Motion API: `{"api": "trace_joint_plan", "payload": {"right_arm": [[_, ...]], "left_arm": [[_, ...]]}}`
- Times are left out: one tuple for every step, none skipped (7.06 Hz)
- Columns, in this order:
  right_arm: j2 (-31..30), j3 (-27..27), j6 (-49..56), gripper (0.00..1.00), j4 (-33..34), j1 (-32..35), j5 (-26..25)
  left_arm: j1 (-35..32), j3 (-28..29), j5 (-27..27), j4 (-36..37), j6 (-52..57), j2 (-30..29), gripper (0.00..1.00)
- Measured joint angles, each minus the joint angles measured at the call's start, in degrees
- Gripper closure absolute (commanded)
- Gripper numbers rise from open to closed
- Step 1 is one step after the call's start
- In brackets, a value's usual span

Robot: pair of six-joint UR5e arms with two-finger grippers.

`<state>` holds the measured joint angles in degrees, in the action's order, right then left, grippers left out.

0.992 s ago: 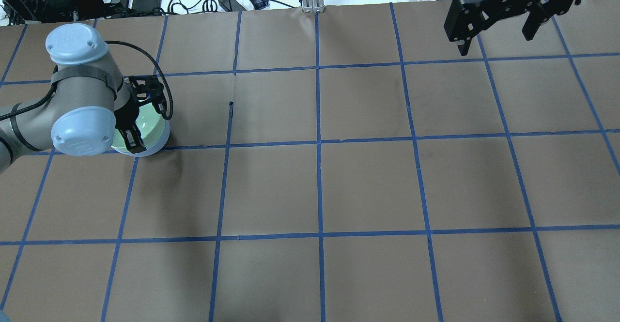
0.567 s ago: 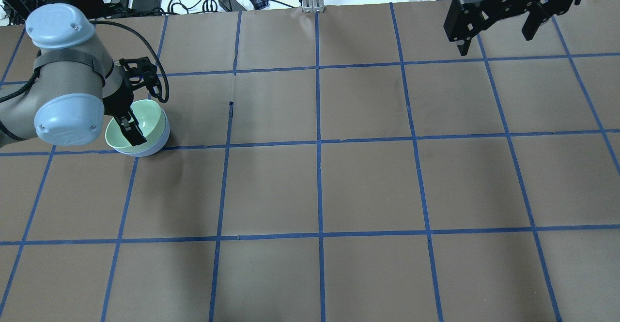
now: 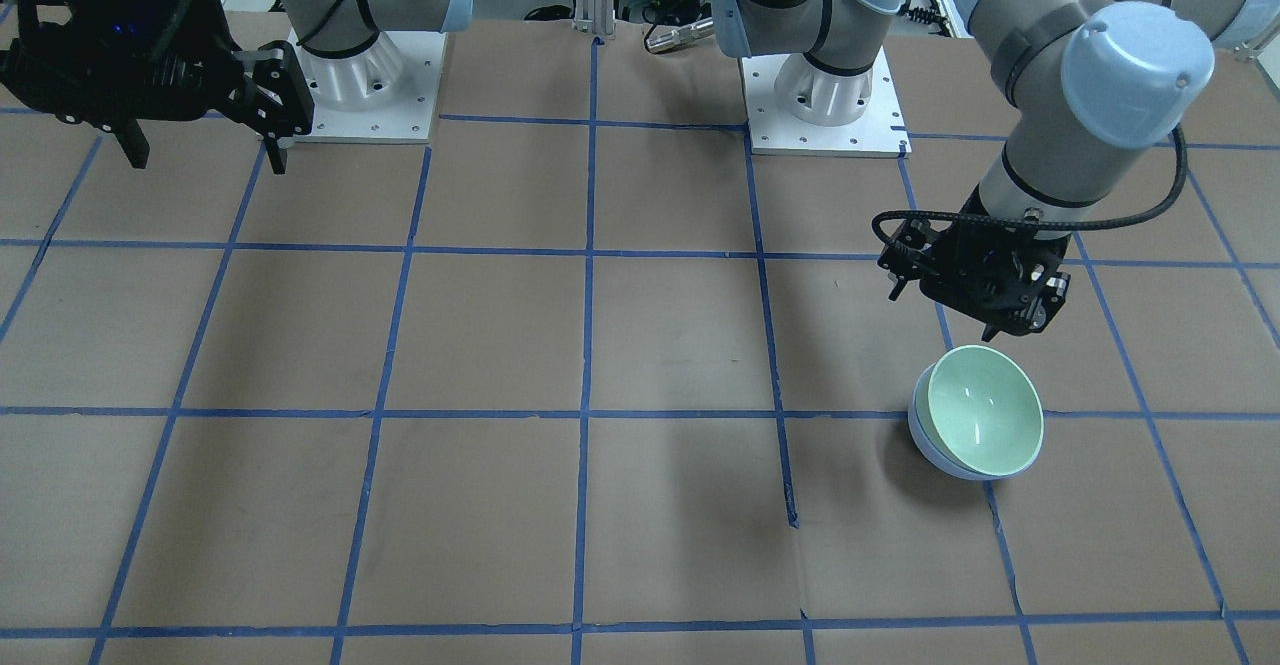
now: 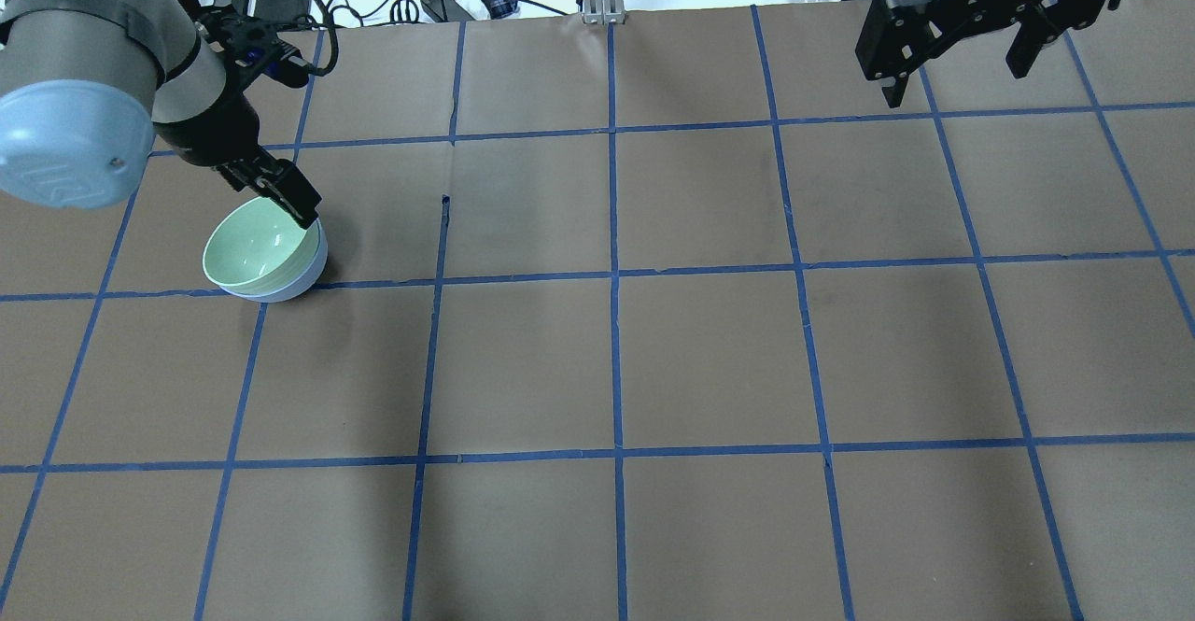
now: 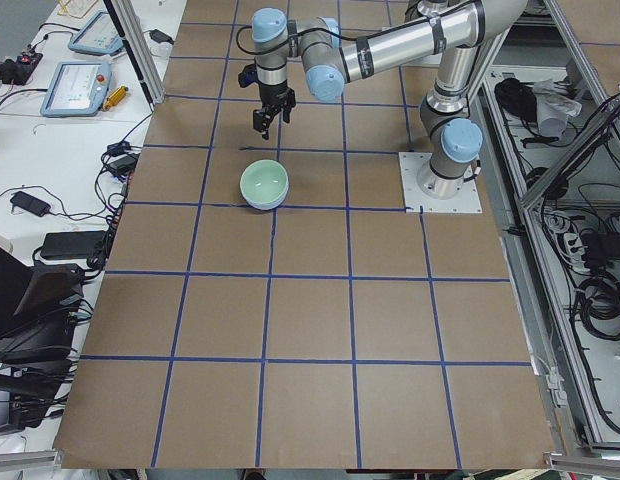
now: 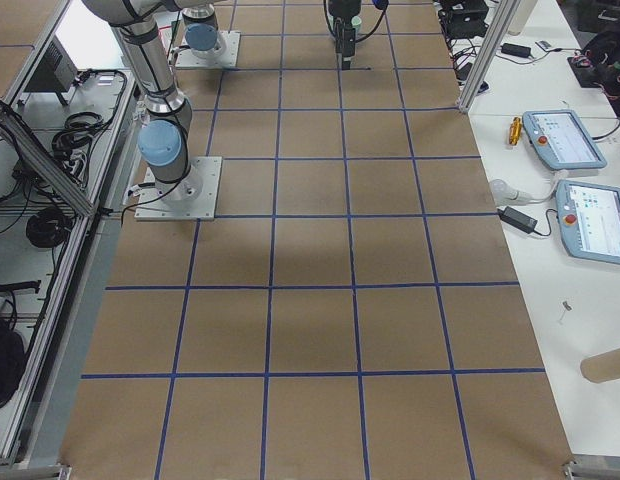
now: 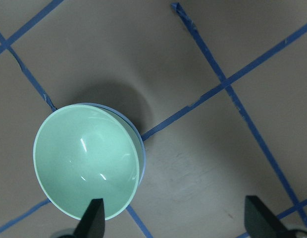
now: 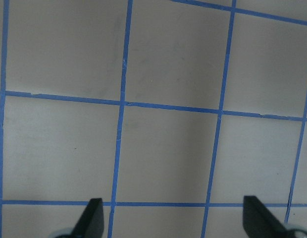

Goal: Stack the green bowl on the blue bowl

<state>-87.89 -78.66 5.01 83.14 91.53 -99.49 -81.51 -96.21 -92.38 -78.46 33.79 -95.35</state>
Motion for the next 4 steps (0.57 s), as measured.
{"api": "trace_joint_plan", "payload": {"right_arm": [[0.0,0.0,0.0,0.0,0.0,-0.01,0.0],[0.0,0.0,0.0,0.0,0.0,0.01,0.0],[0.0,0.0,0.0,0.0,0.0,0.04,0.0],[0.0,0.0,0.0,0.0,0.0,0.04,0.0]], "left_arm": [[-1.73,2.73,0.23,-4.85,-8.88,1.13,0.0],[-3.44,5.11,0.18,-9.52,-16.89,2.17,0.0],[-4.56,6.51,0.33,-12.12,-22.75,3.36,0.0],[-5.59,6.86,0.55,-13.26,-25.65,4.57,0.0]]}}
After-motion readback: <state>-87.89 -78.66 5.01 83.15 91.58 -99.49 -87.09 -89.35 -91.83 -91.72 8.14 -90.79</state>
